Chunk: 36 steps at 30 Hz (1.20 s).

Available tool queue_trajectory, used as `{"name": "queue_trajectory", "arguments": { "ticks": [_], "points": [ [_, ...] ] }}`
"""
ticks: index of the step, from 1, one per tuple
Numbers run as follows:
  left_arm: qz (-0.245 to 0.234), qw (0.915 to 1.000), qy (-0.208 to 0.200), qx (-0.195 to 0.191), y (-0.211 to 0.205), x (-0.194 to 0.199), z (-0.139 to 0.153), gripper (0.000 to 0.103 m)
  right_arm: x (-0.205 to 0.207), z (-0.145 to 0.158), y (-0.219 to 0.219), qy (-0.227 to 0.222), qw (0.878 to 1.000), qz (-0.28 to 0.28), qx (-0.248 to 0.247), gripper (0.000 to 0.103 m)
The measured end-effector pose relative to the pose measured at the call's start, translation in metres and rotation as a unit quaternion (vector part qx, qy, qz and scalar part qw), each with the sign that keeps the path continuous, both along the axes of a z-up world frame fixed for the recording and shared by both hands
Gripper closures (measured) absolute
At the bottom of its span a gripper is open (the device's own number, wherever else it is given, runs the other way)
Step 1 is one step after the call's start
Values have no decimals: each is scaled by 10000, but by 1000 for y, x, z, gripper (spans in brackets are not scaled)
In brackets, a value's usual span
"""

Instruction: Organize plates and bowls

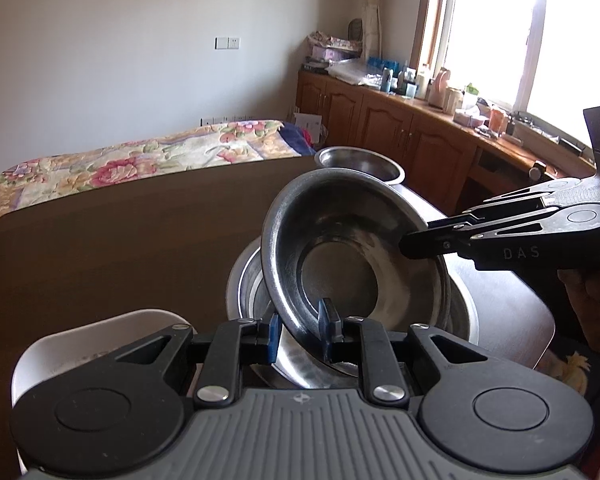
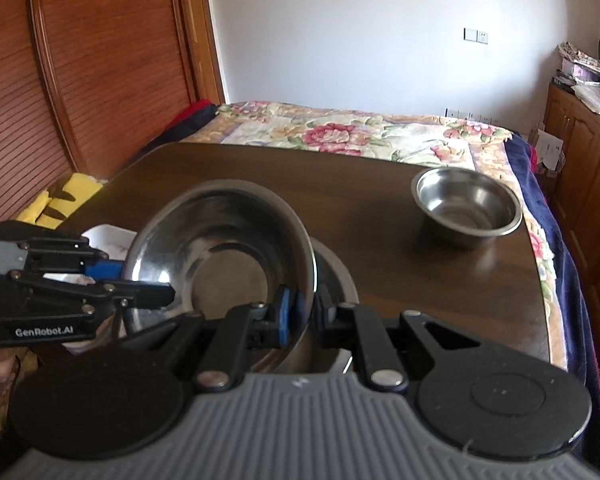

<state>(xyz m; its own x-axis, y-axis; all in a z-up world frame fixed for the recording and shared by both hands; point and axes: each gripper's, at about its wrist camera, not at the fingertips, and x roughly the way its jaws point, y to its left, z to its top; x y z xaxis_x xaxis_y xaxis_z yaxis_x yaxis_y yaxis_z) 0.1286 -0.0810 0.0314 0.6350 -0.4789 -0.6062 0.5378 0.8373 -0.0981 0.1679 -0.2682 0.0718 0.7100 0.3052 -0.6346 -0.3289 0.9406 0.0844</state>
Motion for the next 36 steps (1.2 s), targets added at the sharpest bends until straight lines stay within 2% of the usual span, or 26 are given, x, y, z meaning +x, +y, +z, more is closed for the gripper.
{"name": "queue_trajectory", "arguments": {
  "ticks": [10, 19, 36],
  "points": [
    [-31, 9999, 88, 103, 0, 0, -10, 55, -4, -8, 3, 52, 10000, 10, -78, 88],
    [32, 9998, 38, 177, -3, 4, -8, 54, -5, -11, 6, 72, 9999, -25, -152, 88],
    [136, 9996, -197, 137, 1, 1, 4, 45, -10, -3, -5, -118, 9999, -109, 14, 88]
  ]
}}
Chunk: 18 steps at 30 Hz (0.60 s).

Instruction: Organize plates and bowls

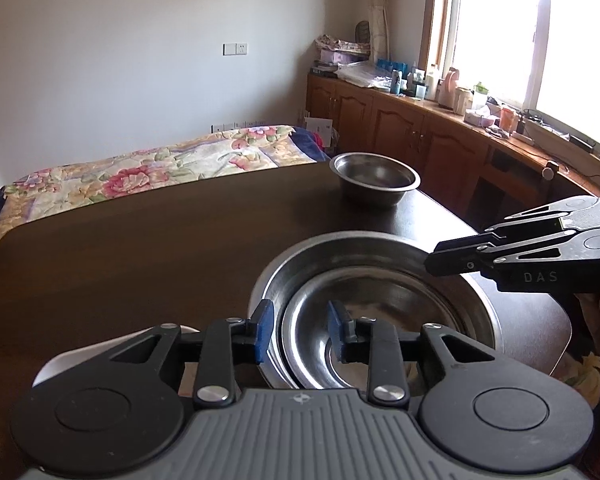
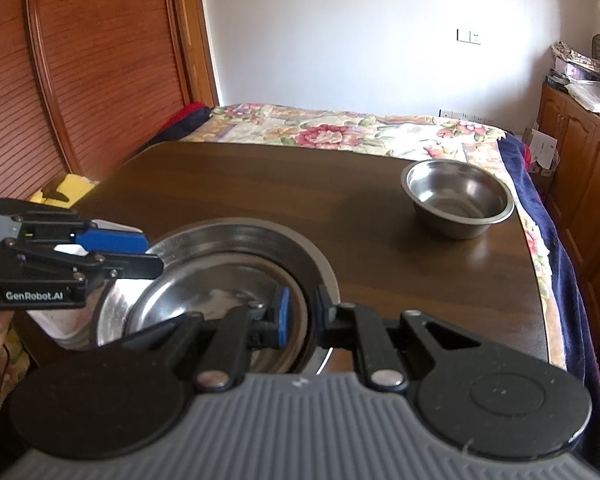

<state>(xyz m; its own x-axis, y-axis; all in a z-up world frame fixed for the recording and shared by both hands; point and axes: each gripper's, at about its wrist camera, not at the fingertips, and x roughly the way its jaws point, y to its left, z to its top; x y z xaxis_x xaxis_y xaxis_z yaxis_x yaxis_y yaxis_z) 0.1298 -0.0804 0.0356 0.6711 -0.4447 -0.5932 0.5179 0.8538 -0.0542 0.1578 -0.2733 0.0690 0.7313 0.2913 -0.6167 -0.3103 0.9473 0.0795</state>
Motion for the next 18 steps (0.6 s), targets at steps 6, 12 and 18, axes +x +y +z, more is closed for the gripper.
{"name": "queue_trajectory", "arguments": {
  "ticks": [6, 12, 18],
  "points": [
    [10, 9999, -102, 18, -2, -1, 4, 42, -4, 9, -5, -208, 9998, -42, -13, 88],
    [59, 9998, -193, -15, 0, -2, 6, 29, -9, 13, -9, -435, 9989, -157, -7, 88],
    [47, 9996, -268, -89, -4, 7, 10, 22, -6, 15, -20, -579, 9978, -318, 33, 88]
  ]
}}
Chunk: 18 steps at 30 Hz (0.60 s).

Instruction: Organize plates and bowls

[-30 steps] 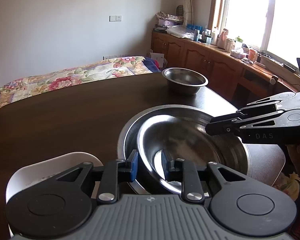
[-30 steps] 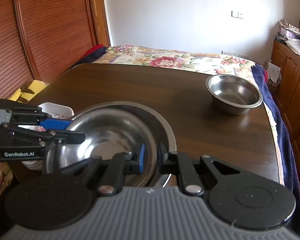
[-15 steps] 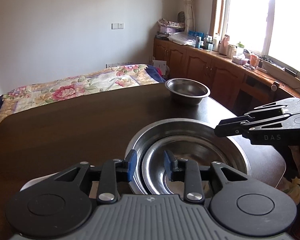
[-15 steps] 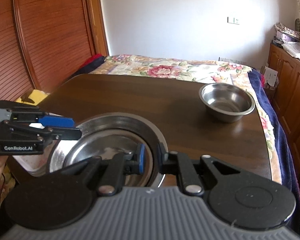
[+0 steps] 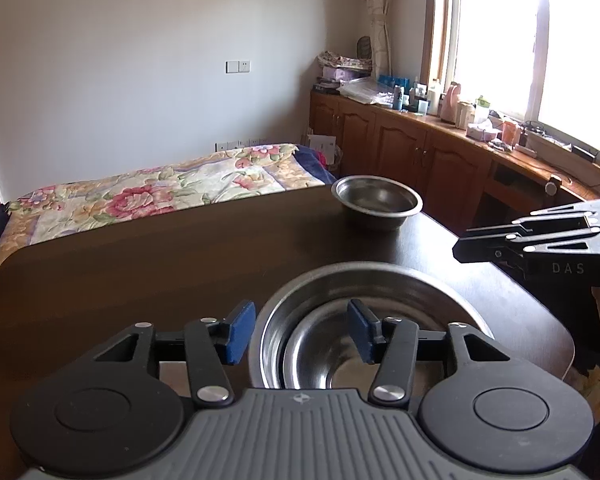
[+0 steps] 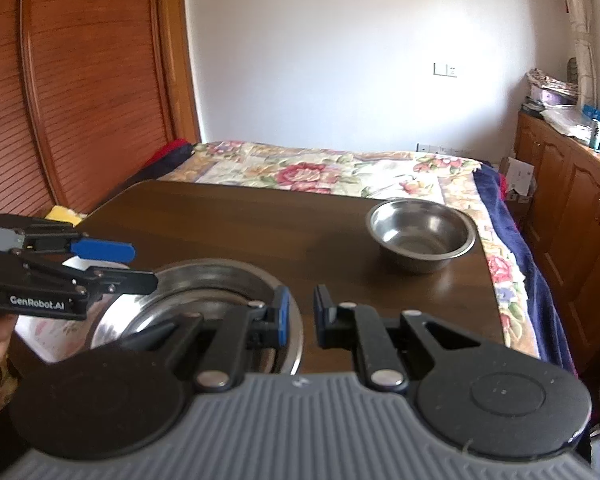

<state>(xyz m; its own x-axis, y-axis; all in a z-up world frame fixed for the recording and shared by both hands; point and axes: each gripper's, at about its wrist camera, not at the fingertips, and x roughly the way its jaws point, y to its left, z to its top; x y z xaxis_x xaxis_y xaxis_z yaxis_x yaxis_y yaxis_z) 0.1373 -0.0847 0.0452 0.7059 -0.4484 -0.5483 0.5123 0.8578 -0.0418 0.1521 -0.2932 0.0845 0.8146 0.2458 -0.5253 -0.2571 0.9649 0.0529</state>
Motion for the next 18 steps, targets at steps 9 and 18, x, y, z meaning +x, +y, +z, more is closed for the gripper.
{"name": "queue_trajectory", "arguments": {
  "ticks": [9, 18],
  "points": [
    [-60, 9999, -74, -61, -25, 30, 9, 15, 26, 4, -26, -380, 9983, -451, 0, 57],
    [-50, 9997, -235, -10, -59, 66, 23, 2, 68, -3, -52, -457, 9969, -617, -164, 48]
  ]
}}
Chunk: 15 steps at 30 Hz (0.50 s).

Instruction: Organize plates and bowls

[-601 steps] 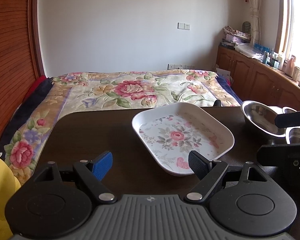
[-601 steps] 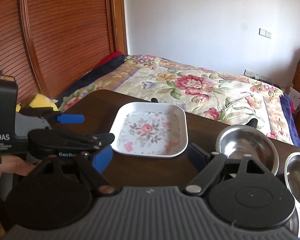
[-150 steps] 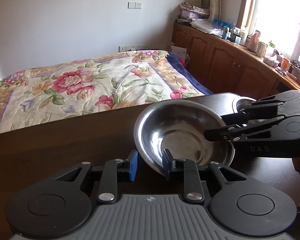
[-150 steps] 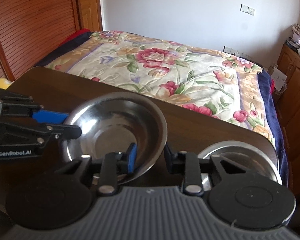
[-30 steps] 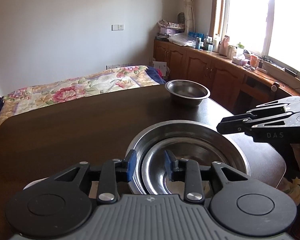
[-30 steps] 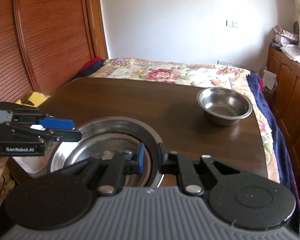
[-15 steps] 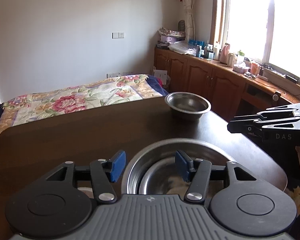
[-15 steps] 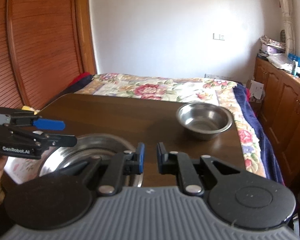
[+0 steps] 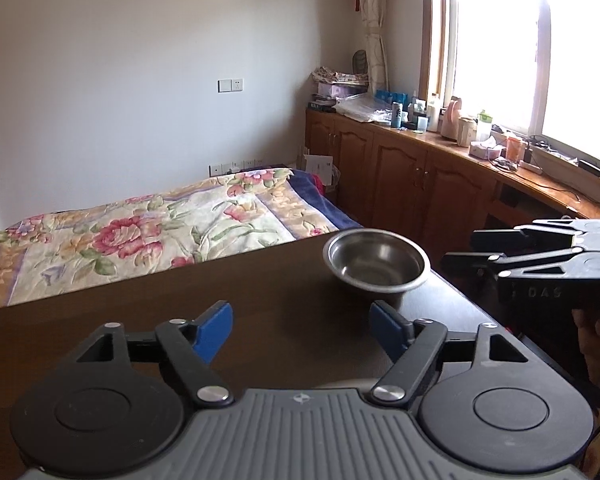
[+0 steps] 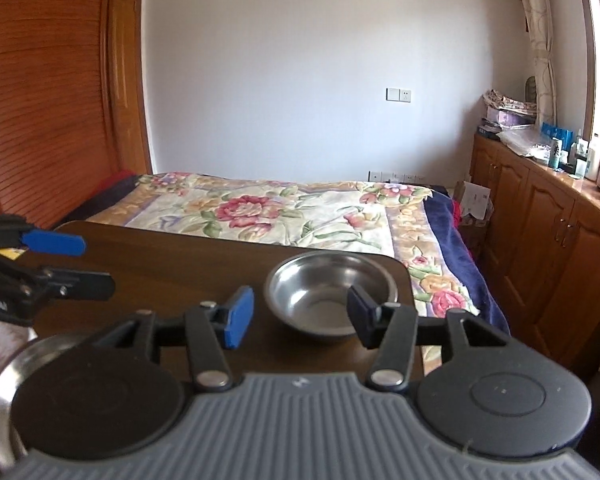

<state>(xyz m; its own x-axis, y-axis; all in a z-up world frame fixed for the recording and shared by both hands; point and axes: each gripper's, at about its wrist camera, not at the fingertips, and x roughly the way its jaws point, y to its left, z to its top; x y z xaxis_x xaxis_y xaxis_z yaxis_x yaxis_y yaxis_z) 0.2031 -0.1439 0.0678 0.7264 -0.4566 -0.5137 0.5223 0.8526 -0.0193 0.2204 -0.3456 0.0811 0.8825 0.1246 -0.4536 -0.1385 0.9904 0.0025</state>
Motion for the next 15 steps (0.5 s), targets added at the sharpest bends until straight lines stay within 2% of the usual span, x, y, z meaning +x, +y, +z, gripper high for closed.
{"name": "queue_trajectory", "arguments": {
  "ticks": [6, 15],
  "points": [
    [-76, 9997, -25, 230, -23, 22, 3, 2, 25, -8, -14, 142, 9998, -49, -127, 47],
    [-276, 9986, 160, 417, -53, 54, 0, 2, 61, -24, -38, 465, 9986, -243, -98, 47]
  ]
}}
